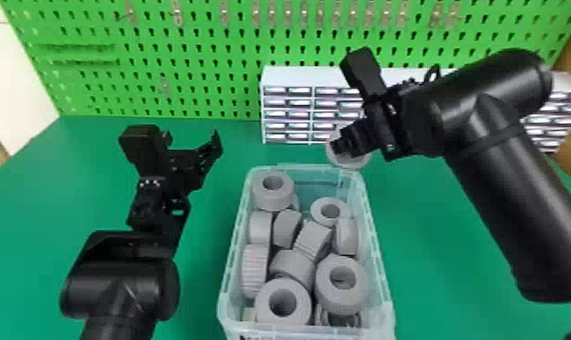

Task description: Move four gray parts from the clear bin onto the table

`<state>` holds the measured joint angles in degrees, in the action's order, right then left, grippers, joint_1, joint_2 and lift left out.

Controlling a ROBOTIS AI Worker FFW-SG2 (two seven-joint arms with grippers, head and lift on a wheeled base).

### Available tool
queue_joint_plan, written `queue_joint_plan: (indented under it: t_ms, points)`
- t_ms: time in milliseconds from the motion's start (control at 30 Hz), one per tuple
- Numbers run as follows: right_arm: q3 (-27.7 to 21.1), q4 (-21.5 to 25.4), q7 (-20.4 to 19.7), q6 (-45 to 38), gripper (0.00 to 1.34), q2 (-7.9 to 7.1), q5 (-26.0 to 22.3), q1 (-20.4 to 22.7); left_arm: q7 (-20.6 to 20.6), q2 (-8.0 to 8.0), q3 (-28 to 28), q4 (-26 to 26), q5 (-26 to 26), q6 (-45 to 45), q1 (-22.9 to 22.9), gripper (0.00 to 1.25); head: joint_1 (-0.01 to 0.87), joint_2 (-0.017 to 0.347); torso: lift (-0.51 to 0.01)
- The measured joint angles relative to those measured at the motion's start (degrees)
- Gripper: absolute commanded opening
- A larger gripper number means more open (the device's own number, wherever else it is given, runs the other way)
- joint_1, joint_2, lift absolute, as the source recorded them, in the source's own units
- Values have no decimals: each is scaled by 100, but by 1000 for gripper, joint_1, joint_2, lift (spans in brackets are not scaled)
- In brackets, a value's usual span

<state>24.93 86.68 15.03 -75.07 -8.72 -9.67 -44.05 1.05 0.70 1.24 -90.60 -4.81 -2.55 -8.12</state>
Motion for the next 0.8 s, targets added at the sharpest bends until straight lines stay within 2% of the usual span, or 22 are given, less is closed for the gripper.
queue_joint_plan:
  t_ms: [633,800]
  points:
    - [-1305,711,0,-692,350,-219,544,583,-78,-9,82,-1,7,0,1,965,693,72,-52]
    - [-1557,766,0,-825,350,-286,617,697,-85,-9,81,-1,-5,0,-5,965,693,72,-52]
